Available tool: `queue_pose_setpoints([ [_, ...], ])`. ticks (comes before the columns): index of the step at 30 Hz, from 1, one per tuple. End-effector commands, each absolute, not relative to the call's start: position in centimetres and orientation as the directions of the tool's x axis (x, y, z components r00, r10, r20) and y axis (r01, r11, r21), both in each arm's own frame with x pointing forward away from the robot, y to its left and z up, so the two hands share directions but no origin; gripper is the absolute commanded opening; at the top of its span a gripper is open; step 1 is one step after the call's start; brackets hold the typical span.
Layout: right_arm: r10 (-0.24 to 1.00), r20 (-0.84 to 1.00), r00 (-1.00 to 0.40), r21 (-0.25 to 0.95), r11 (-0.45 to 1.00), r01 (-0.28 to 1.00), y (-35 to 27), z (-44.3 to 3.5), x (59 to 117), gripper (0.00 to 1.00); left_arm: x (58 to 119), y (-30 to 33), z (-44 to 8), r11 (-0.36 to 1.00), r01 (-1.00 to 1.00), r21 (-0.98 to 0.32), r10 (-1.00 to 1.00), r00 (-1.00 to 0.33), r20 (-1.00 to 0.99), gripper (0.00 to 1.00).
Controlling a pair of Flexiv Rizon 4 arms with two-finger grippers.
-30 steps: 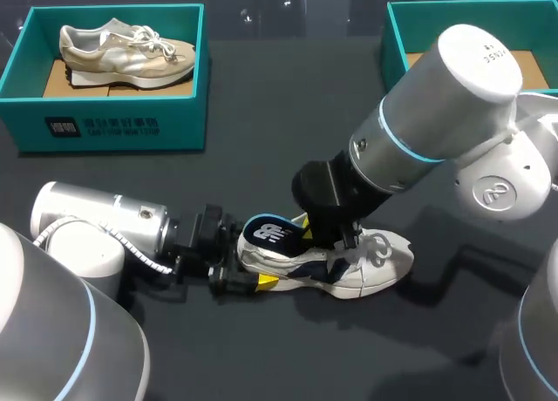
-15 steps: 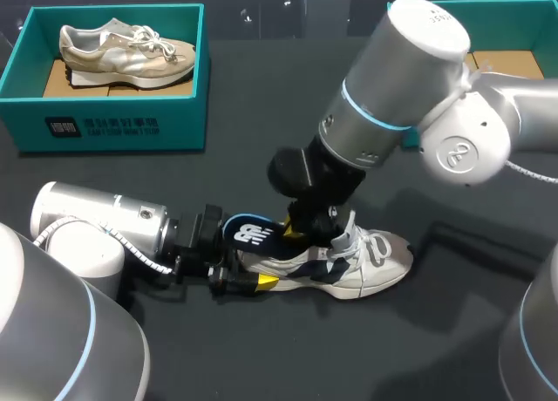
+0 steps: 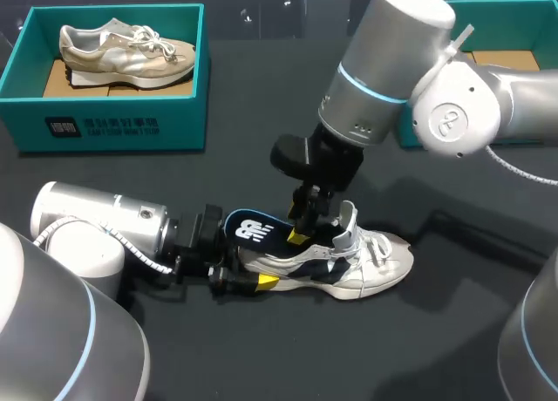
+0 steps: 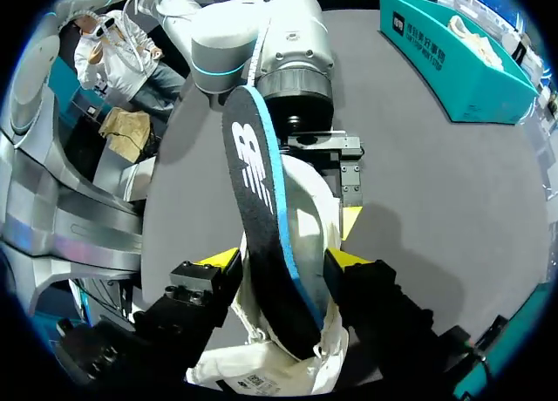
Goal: Take the shoe out of the shoebox, open the shoe tongue, remove and reinsert the insole, then place the shoe into the shoebox
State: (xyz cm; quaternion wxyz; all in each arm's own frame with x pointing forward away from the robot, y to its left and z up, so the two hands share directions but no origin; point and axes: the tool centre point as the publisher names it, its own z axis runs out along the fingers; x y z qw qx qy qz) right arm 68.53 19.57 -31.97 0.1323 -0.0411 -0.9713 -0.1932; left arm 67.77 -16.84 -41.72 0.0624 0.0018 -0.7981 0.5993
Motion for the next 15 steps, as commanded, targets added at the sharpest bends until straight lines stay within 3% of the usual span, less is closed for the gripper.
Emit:
queue_pose_setpoints([
  [1, 0.033, 0.287, -0.957, 0.340, 0.931, 0.134, 19.6, -30.8, 69.0, 0.66, 67.8, -17.1, -41.8, 0.282, -0.078, -0.956, 0.071, -0.992, 0.102, 0.00],
  [7, 0.030, 0.346, -0.938, 0.349, 0.924, 0.159, 20.0, -30.7, 69.1, 0.62, 67.8, -17.1, -41.8, 0.282, -0.078, -0.956, 0.071, -0.992, 0.102, 0.00],
  [11, 0.014, 0.381, -0.924, 0.349, 0.924, 0.158, 20.6, -30.7, 68.8, 0.73, 67.8, -17.1, -41.8, 0.282, -0.078, -0.956, 0.071, -0.992, 0.102, 0.00],
  [15, 0.006, 0.423, -0.906, 0.351, 0.921, 0.170, 21.1, -31.1, 68.6, 0.69, 67.8, -17.1, -41.8, 0.282, -0.078, -0.956, 0.071, -0.992, 0.102, 0.00],
])
